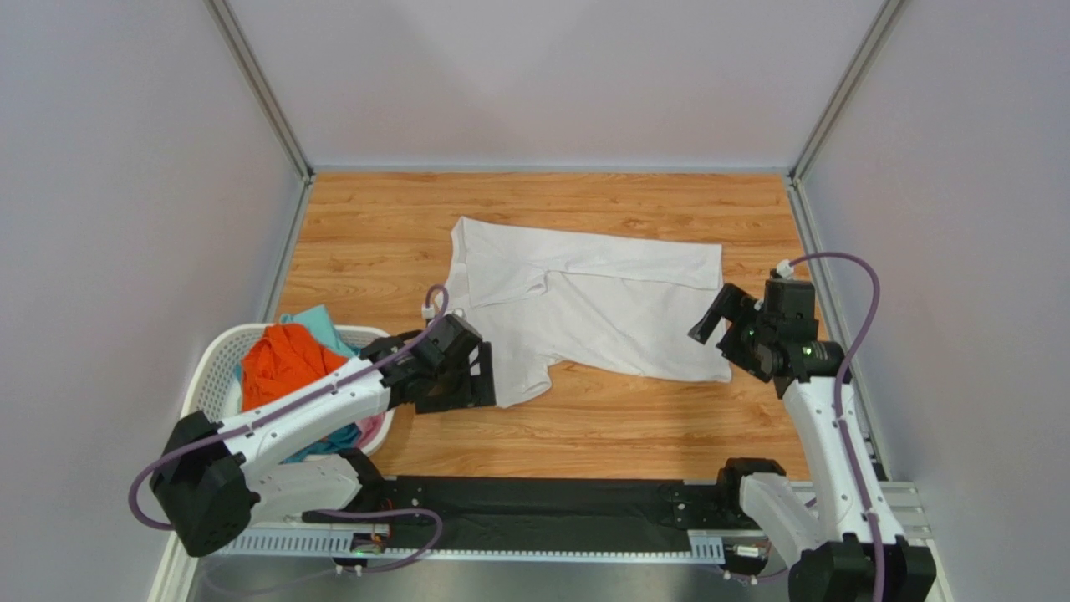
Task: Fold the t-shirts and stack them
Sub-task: Fold the tshirt
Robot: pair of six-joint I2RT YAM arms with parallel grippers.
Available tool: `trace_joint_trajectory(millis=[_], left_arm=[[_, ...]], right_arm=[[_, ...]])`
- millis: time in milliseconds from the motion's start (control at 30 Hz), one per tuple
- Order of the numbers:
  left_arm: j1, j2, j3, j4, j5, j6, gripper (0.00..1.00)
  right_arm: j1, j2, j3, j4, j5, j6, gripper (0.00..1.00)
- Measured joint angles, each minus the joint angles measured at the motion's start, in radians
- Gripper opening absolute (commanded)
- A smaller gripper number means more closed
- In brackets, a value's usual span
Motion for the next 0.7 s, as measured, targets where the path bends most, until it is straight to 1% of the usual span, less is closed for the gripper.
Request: trace_joint_trajectory(millis=[67, 167, 233, 333, 400, 500, 600, 700], left_arm=[[-0.014, -0.034, -0.106, 0.019, -0.014, -0.071, 0.89], [-0.014, -0.037, -0.148, 0.045, -0.038, -0.120, 0.88], [-0.014, -0.036, -0.154, 0.070, -0.058, -0.150, 0.88], [-0.014, -0.023, -0.154, 0.132, -0.089, -0.192, 0.85], [-0.014, -0.001, -0.153, 0.167, -0.099, -0.213, 0.81], [-0.014, 0.053, -0.153, 0.217, -0.100, -0.238, 0.80], [-0.014, 0.106, -0.153, 0.253, -0.090, -0.255, 0.74], [-0.014, 0.147, -0.153, 0.279, -0.072, -0.272, 0.71]], right_arm=[[0.000, -0.053, -0.038, 0.001, -0.002, 0.003, 1.00], [0.000, -0.082, -0.080, 0.011, -0.010, 0.006, 1.00], [0.000, -0.076, -0.106, 0.021, -0.023, 0.006, 1.00], [0.000, -0.052, -0.136, 0.032, -0.038, 0.005, 1.00], [0.000, -0.036, -0.151, 0.040, -0.043, 0.005, 1.00], [0.000, -0.021, -0.159, 0.051, -0.048, 0.003, 1.00], [0.000, -0.013, -0.160, 0.061, -0.047, 0.002, 1.00], [0.000, -0.008, -0.162, 0.076, -0.044, 0.003, 1.00]])
